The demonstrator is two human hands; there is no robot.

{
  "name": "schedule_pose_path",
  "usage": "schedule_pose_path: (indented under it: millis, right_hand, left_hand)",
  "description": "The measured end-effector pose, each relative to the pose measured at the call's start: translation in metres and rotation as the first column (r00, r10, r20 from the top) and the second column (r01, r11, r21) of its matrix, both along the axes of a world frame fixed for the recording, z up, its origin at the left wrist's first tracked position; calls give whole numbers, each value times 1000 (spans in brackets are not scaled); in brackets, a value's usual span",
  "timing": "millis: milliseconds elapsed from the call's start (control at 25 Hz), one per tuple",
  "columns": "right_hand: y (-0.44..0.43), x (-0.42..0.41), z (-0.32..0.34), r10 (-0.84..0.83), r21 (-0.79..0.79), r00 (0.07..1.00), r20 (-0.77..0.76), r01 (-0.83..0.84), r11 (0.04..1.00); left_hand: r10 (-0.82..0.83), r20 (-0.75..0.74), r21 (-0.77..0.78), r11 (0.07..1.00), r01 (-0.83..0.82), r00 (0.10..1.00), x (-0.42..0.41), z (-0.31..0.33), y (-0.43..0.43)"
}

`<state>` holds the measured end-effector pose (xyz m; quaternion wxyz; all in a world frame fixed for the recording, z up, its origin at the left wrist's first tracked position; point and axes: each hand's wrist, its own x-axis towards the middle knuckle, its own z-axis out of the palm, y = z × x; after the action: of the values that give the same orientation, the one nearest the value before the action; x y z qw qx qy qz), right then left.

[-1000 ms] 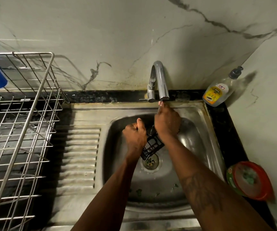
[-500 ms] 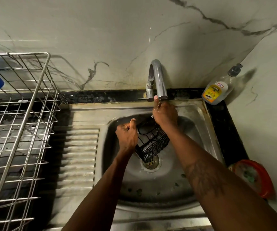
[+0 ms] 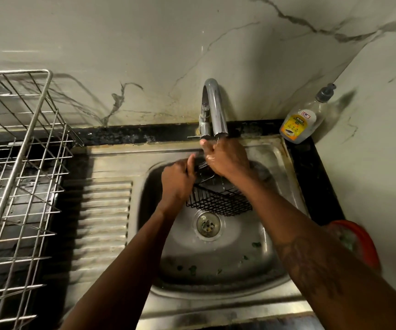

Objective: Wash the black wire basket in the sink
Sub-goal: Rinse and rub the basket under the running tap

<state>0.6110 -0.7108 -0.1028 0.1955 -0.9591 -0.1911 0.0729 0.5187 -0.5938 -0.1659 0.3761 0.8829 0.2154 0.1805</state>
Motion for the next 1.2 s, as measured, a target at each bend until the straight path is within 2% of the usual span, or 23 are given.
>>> schedule_pose_path:
  millis: [40, 120, 200, 280, 320, 400, 520, 600, 680, 760, 840, 880, 920, 1000, 1040, 1120, 1200]
  right_hand:
    - [5, -6, 2, 18, -16, 999, 35, -18, 1000]
    - [11, -14, 1, -21, -3, 999, 44, 21, 1000]
    - [10, -17, -4, -60, 75, 995, -84, 66, 995]
    - [7, -21, -19, 60, 243, 976, -208, -8, 970]
    - [2, -27, -28, 122, 283, 969, -216, -58, 958]
    - [-14, -28, -44, 88, 226, 975, -206, -40, 973]
    - [-51, -10, -63, -134, -12, 964, -230, 135, 991]
    - [-56, -2, -59, -209, -63, 954, -214, 200, 978]
    - [-25, -10, -47, -150, 30, 975, -164, 157, 987]
    - [21, -33, -38, 6, 170, 996, -89, 9, 985]
    - [35, -47, -36, 161, 194, 986, 37, -165, 967]
    - [24, -43, -44, 206, 183, 978, 32, -209, 961]
    - [6, -35, -54, 196, 184, 980, -40, -186, 965]
    - [-37, -22, -73, -3, 121, 963, -271, 37, 992]
    - [-50, -17, -78, -96, 59, 951, -294, 118, 991]
    - [-45, -10, -84, -176, 53, 948, -266, 197, 979]
    - [-7, -16, -73, -108, 161, 971, -211, 144, 976]
  left_hand:
    - [-56, 13, -3, 998, 56, 998, 4, 4, -6]
    - [-87, 38, -134, 987, 92, 995, 11, 10, -20]
    - [57, -7, -290, 955, -57, 998, 16, 14, -29]
    - [244, -117, -409, 872, -270, 963, 15, 12, -24]
    - [295, -151, -447, 831, -331, 944, 11, 9, -21]
    - [316, -141, -438, 830, -345, 938, 1, 5, -19]
    - [262, -88, -393, 878, -275, 961, -6, 2, -18]
    - [262, -88, -369, 888, -276, 961, 1, 7, -16]
    - [257, -94, -356, 894, -274, 962, 13, 14, -16]
    - [266, -82, -390, 878, -277, 960, 16, 14, -13]
    - [274, -60, -388, 879, -275, 960, 7, 7, -6]
    - [293, -64, -374, 879, -295, 954, 2, 3, 2]
    - [311, -77, -382, 868, -316, 947, -4, -1, 11]
    - [331, -119, -418, 839, -349, 936, -15, -4, 23]
    - [334, -123, -410, 840, -355, 934, -16, 2, 26]
    - [341, -127, -359, 860, -363, 932, -12, 13, 24]
    - [363, -109, -371, 849, -377, 925, -2, 18, 15]
